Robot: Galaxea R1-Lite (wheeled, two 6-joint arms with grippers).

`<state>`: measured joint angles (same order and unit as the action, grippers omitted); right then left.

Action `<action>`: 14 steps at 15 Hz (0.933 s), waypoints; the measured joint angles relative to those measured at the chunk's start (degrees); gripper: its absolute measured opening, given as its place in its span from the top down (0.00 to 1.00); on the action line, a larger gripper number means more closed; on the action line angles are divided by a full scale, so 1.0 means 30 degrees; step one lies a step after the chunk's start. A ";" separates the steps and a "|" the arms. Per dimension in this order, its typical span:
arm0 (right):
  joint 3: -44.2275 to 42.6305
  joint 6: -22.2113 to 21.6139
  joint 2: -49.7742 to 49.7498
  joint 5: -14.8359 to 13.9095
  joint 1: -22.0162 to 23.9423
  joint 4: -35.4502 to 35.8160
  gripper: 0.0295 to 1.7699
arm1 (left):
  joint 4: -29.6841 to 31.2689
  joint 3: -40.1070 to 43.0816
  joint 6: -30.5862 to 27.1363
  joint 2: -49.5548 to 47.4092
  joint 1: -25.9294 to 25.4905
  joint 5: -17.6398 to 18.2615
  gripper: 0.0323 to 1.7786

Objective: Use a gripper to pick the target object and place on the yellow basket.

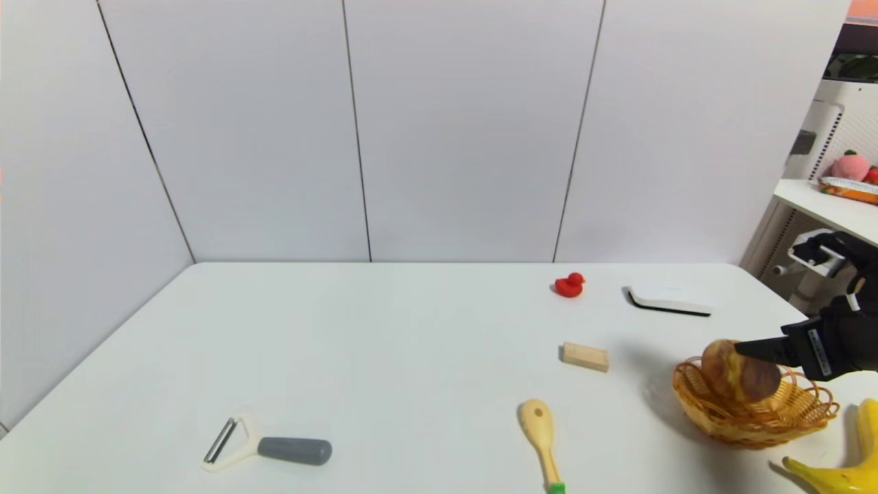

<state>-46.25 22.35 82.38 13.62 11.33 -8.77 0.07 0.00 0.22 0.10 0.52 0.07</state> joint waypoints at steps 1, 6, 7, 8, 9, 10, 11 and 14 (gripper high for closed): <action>0.0138 0.0000 -0.0423 0.0000 0.0024 0.0077 0.22 | 0.0000 0.0000 0.0008 0.0000 0.0000 0.0008 0.05; 0.1333 -0.0118 -0.2105 -0.0037 0.0374 0.0305 0.14 | -0.0008 0.0000 0.0008 0.0000 0.0000 0.0012 0.05; 0.1353 -0.0219 -0.2389 -0.0057 0.0475 0.0150 0.12 | 0.0000 0.0000 0.0008 0.0000 0.0000 0.0012 0.05; 0.1353 -0.0248 -0.2710 -0.0057 0.0524 0.0073 0.11 | 0.0000 0.0000 0.0000 0.0000 0.0000 0.0012 0.05; 0.1361 -0.0321 -0.3251 -0.0065 0.0540 -0.0033 0.10 | 0.0000 0.0000 0.0000 0.0000 0.0000 0.0008 0.05; 0.1479 -0.0467 -0.4116 -0.0077 0.0553 -0.0183 0.09 | 0.0000 0.0000 0.0008 0.0000 0.0000 0.0008 0.05; 0.1731 -0.0687 -0.5153 -0.0138 0.0553 -0.0345 0.09 | 0.0000 0.0000 0.0000 0.0000 0.0000 0.0000 0.05; 0.3482 -0.1837 -0.9261 -0.0902 0.0313 -0.0569 0.07 | 0.0000 0.0000 0.0008 0.0000 0.0000 0.0008 0.05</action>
<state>-35.80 16.84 54.60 10.91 12.26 -10.47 0.07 0.00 0.24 0.10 0.52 0.10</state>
